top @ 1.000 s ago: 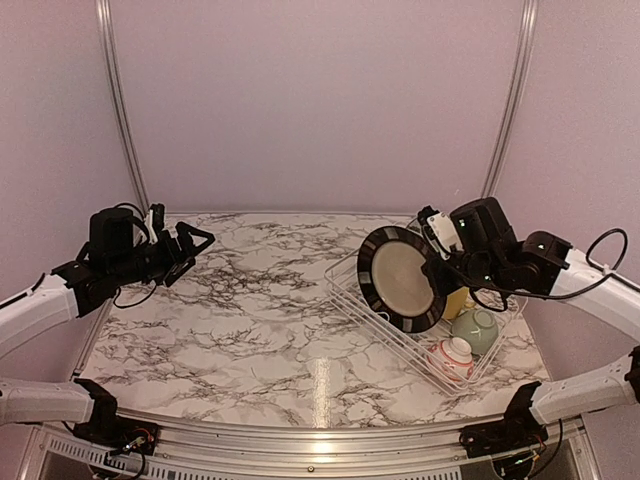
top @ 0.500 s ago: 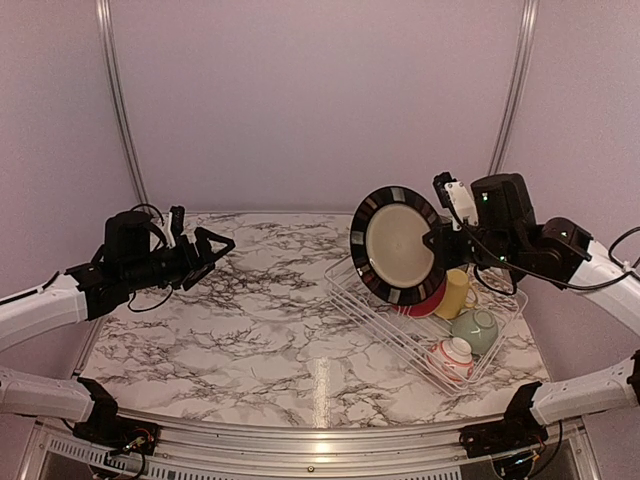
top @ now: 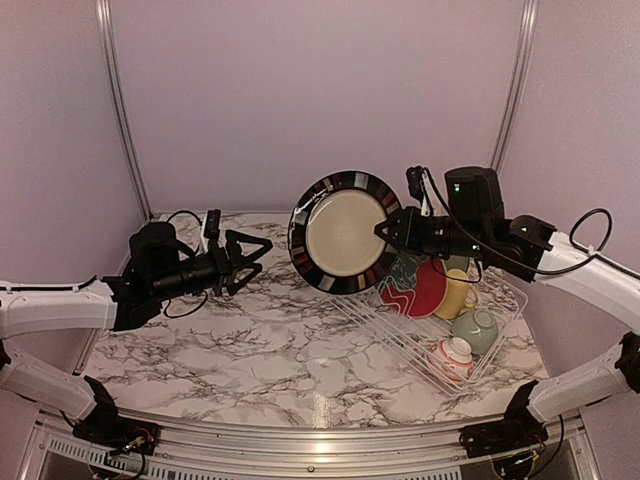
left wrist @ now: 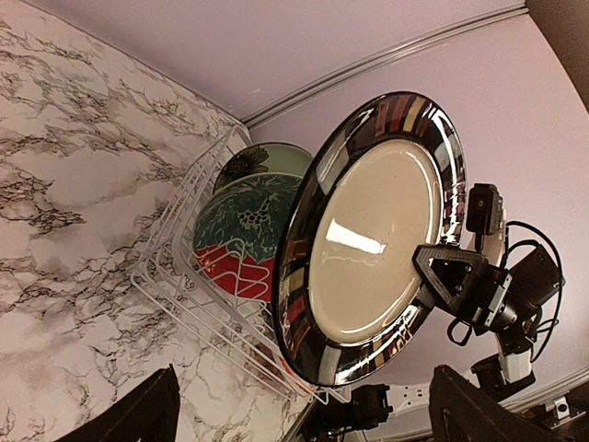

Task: Unload the mixed dishes from the dish rack
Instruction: Pass from the right arm to the left

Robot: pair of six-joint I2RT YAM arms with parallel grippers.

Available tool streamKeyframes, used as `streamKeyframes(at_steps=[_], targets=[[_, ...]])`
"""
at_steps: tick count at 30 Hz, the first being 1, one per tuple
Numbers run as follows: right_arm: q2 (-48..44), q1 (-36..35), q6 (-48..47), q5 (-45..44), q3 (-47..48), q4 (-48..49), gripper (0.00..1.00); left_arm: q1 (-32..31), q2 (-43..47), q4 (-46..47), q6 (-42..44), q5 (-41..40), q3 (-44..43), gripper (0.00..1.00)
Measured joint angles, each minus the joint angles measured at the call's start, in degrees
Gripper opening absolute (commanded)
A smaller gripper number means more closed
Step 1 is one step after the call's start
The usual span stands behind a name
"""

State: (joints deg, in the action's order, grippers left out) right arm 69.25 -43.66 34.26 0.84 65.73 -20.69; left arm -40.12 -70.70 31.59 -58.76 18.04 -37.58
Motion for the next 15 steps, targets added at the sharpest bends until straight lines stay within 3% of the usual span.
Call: streamKeyframes(at_steps=[7, 15], targets=[[3.93, 0.00, 9.46, 8.72, -2.71, 10.03, 0.00, -2.69, -5.81, 10.75, -6.82, 0.09, 1.11, 0.76], [3.98, 0.00, 13.44, 11.37, -5.62, 13.88, 0.00, -4.98, -6.78, 15.52, -9.62, -1.16, 1.22, 0.55]])
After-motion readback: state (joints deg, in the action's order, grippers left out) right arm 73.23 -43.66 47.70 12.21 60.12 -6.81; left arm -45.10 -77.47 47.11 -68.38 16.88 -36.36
